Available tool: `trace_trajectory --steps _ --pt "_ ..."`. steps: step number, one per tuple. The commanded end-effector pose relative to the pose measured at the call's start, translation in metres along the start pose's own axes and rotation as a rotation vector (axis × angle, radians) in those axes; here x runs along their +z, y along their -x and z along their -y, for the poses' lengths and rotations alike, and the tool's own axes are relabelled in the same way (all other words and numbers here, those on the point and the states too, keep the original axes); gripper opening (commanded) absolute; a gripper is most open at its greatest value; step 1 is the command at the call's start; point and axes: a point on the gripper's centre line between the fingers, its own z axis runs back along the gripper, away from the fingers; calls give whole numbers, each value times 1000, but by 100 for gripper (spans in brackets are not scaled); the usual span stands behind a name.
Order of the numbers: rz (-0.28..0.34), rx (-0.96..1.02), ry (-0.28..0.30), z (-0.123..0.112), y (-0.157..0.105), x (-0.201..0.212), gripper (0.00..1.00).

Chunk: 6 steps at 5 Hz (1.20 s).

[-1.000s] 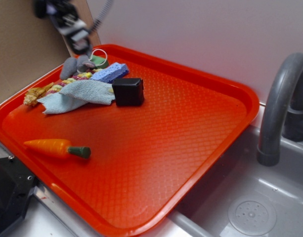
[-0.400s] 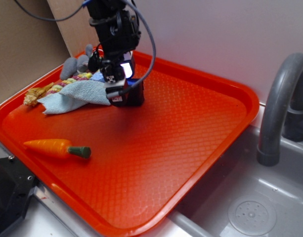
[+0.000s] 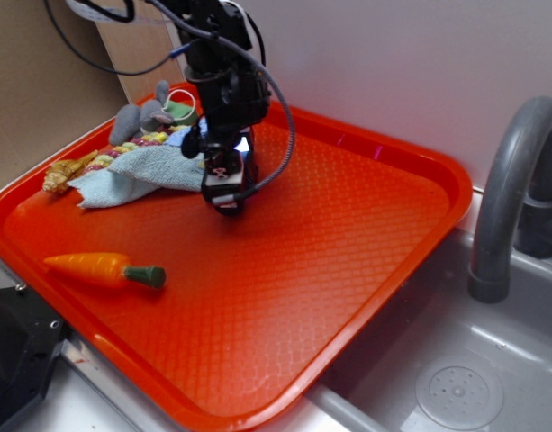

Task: Grab the black box.

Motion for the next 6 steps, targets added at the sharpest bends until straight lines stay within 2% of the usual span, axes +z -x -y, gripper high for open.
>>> trace_trajectory --steps 1,2,3,4,5,6 --pt "11 5 -26 5 -2 6 0" --pt "-18 88 0 7 6 57 0" --pt "50 227 -118 19 12 105 0" --pt "202 482 -149 45 27 155 0" --pt "207 734 -164 59 16 206 0" --pt "213 855 -108 62 16 258 0"
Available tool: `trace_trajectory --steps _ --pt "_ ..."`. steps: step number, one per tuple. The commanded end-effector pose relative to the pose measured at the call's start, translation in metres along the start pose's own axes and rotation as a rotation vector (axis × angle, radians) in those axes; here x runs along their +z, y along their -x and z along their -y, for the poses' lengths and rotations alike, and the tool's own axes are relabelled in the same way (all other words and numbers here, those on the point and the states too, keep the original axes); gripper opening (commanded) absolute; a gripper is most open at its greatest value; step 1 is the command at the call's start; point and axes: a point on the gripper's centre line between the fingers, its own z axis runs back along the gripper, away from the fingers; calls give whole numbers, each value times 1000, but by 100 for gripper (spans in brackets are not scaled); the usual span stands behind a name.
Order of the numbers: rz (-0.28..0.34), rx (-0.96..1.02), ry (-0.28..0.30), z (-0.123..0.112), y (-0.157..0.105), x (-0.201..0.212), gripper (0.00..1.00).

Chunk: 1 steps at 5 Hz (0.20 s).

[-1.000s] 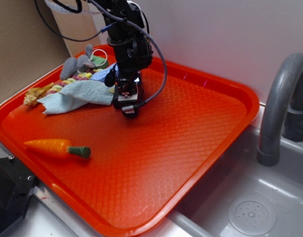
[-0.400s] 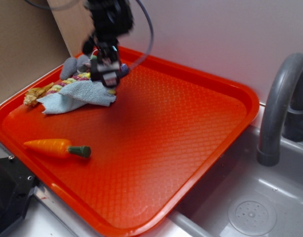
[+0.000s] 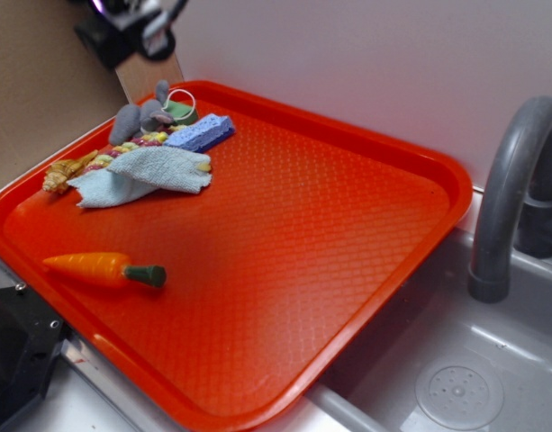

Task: Grab the black box.

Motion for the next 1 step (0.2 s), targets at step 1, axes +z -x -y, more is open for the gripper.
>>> trace_trajectory --steps 1 --pt "27 116 10 19 -13 52 0"
